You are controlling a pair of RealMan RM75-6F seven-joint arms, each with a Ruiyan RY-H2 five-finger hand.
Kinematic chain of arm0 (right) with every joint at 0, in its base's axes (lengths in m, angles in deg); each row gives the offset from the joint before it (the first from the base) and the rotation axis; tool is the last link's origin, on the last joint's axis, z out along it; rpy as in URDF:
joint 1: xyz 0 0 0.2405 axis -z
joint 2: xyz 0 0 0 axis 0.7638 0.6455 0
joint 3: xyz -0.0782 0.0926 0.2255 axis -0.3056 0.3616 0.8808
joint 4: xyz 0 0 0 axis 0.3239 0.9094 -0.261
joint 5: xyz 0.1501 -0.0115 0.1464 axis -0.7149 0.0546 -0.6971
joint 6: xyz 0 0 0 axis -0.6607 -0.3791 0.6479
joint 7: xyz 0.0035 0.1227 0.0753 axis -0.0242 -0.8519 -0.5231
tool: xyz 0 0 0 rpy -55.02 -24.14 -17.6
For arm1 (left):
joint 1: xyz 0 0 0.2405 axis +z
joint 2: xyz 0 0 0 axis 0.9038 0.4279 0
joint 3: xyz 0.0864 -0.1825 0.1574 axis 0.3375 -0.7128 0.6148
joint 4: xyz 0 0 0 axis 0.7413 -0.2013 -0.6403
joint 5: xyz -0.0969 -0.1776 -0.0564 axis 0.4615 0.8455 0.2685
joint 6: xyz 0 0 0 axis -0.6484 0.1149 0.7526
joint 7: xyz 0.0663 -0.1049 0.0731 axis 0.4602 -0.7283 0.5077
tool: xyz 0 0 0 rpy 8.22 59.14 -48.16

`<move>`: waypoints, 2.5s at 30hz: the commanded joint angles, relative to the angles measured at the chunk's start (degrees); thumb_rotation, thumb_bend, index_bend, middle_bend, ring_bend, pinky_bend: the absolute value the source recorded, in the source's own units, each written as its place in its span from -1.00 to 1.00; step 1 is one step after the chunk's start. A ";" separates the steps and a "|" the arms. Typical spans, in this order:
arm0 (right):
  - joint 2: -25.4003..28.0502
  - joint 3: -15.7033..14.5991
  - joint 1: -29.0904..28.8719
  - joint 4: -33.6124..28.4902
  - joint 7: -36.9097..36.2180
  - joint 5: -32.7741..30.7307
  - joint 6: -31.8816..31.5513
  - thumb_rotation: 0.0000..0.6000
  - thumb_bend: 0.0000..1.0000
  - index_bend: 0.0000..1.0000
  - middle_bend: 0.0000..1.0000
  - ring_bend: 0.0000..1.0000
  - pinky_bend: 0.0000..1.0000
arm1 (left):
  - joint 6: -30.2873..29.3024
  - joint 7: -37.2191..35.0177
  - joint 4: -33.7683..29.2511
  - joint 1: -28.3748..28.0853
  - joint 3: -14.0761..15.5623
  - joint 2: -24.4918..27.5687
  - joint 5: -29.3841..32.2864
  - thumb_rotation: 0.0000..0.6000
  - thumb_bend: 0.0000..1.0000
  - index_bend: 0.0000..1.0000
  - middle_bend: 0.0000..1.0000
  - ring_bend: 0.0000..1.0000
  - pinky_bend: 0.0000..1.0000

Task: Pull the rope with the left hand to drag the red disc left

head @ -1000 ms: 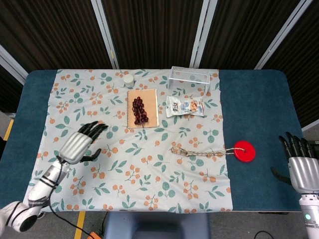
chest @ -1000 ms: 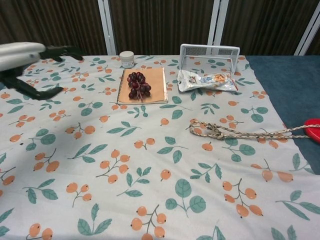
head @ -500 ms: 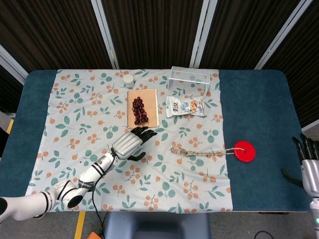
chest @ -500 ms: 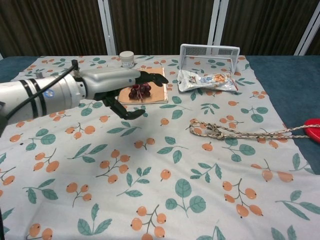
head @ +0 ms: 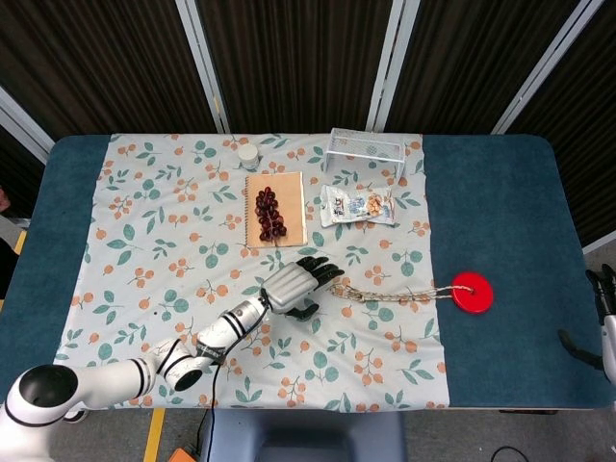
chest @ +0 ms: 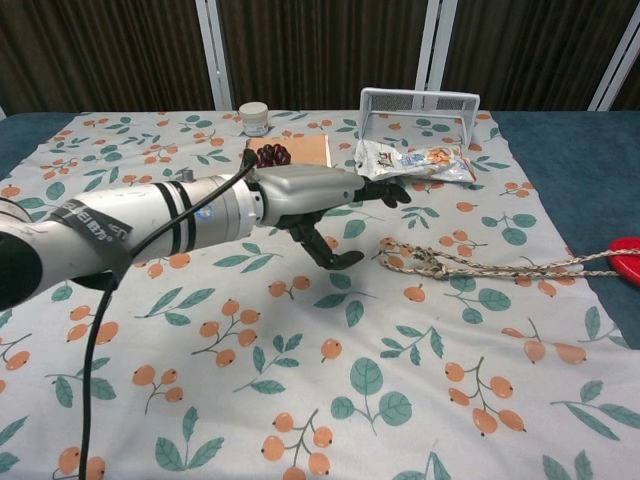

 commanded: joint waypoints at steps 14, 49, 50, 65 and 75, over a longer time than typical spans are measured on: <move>0.12 -0.03 2.59 1.51 -1.75 -1.51 -1.58 1.00 -0.30 -1.00 -1.00 -1.00 -1.00 | 2.37 -2.67 10.41 -6.43 1.53 -7.70 -0.69 0.99 -0.05 -0.81 -0.83 -0.98 -0.68; -0.80 1.03 2.60 2.39 -0.87 -1.75 -0.68 1.00 -0.30 -1.00 -1.00 -1.00 -1.00 | -0.88 -4.75 16.97 -5.48 2.05 -11.51 2.84 1.00 0.11 0.23 -0.63 -0.86 -0.52; -0.79 1.05 2.54 2.27 -0.65 -1.77 -0.60 1.00 -0.30 -1.00 -1.00 -1.00 -1.00 | -1.05 -4.85 17.10 -5.39 2.11 -11.50 2.82 1.00 0.13 0.29 -0.62 -0.85 -0.51; -0.66 1.32 1.16 0.47 1.66 -0.30 -0.04 1.00 -0.30 -1.00 -1.00 -1.00 -1.00 | -12.23 7.01 -1.05 8.12 6.18 8.45 5.90 1.00 0.45 0.73 -0.48 -0.77 -0.44; -2.30 1.16 -0.56 0.28 3.17 0.90 1.36 1.00 -0.30 -1.00 -1.00 -1.00 -1.00 | -28.51 18.66 -23.83 27.61 14.00 35.14 12.99 1.00 0.47 0.75 -0.48 -0.78 -0.45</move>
